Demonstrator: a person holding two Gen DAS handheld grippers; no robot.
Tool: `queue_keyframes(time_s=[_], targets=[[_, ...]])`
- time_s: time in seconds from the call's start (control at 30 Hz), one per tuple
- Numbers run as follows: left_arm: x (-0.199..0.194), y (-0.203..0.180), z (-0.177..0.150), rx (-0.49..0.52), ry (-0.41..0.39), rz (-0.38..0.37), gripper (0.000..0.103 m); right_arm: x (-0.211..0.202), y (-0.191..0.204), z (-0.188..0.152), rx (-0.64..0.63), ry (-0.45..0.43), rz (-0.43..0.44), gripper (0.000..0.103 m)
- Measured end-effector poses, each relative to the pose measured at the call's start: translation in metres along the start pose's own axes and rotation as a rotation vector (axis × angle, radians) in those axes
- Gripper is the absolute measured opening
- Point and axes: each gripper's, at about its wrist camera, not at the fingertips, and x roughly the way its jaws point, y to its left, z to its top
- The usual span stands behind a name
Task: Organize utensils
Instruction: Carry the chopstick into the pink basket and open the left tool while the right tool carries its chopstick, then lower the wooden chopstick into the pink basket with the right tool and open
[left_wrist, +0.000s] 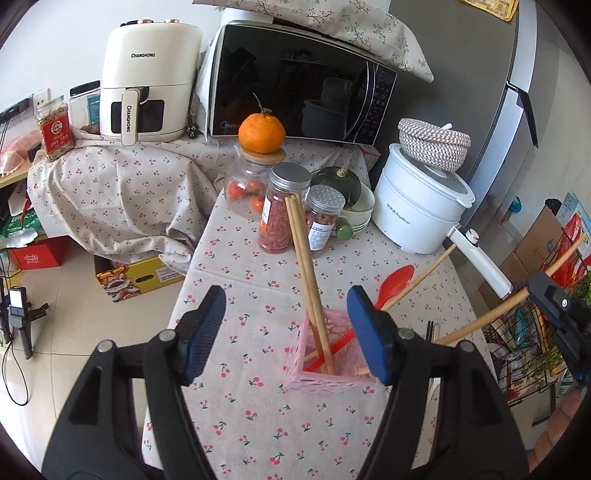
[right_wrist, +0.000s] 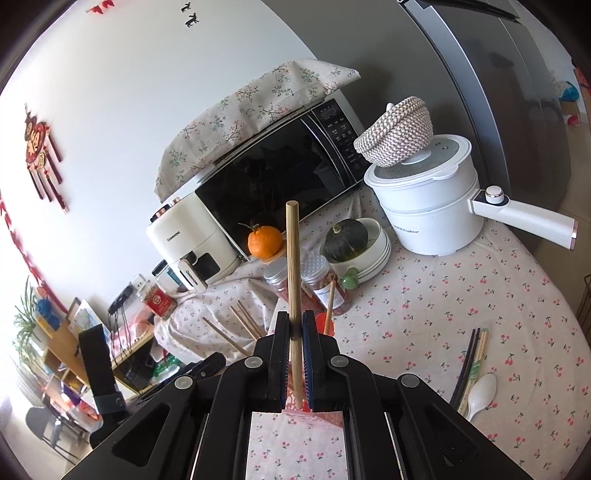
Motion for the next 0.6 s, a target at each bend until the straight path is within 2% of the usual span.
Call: queue_keyframes(time_s=[0.07,0.23,0.6], targets=[[-0.004,0.001,-0.004,0.022,0.012,0.005,0.074,0.008,0.003,-0.003,-0.003,0.005,0.0,0.007],[-0.006,0.006,-0.012,0.025,0.036,-0.003,0.074,0.031,0.007,-0.013,-0.015,0.017,-0.017,0.007],[0.009,0.015,-0.022,0.026,0.11,-0.009,0.074,0.093,0.006,-0.044,-0.026,0.17,-0.056,0.009]])
